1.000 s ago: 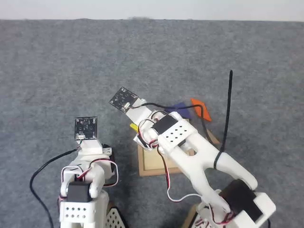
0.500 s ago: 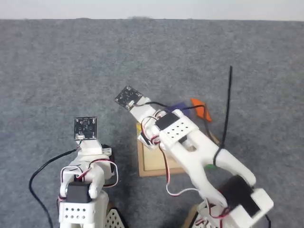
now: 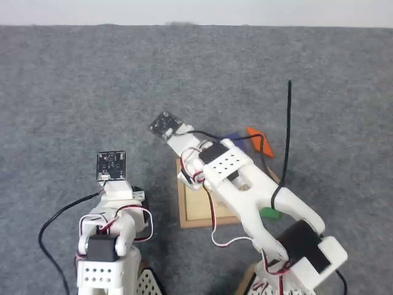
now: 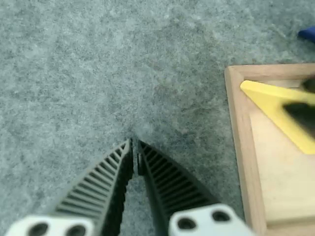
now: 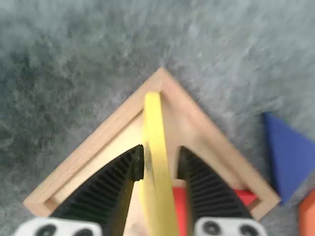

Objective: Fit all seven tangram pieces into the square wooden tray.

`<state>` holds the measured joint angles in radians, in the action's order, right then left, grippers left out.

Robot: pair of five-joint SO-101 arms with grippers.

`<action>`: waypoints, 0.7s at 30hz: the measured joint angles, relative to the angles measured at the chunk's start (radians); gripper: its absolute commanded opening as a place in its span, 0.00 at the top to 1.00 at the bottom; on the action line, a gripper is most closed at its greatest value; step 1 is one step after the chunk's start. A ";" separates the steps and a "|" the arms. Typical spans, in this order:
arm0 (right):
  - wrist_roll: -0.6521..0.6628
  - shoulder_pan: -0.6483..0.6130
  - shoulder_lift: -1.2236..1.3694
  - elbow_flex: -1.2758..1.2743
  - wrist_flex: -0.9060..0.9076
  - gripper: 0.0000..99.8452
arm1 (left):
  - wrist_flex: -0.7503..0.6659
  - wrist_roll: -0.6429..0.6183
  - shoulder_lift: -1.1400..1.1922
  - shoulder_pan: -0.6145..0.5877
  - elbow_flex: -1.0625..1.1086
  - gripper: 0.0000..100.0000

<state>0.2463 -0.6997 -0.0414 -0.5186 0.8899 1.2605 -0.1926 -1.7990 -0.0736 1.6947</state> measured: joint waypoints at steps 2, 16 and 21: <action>0.000 0.028 0.005 0.028 0.000 0.79 | 0.000 0.000 0.000 0.000 0.000 0.99; 0.002 0.138 -0.318 -0.158 0.020 0.82 | 0.000 0.000 0.000 0.000 0.000 0.99; 0.003 0.138 -0.453 -0.408 -0.003 0.98 | 0.000 0.000 0.000 0.000 0.000 0.99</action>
<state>0.2493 -0.5616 -0.4941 -0.9268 0.8869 1.2605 -0.1926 -1.7990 -0.0736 1.6947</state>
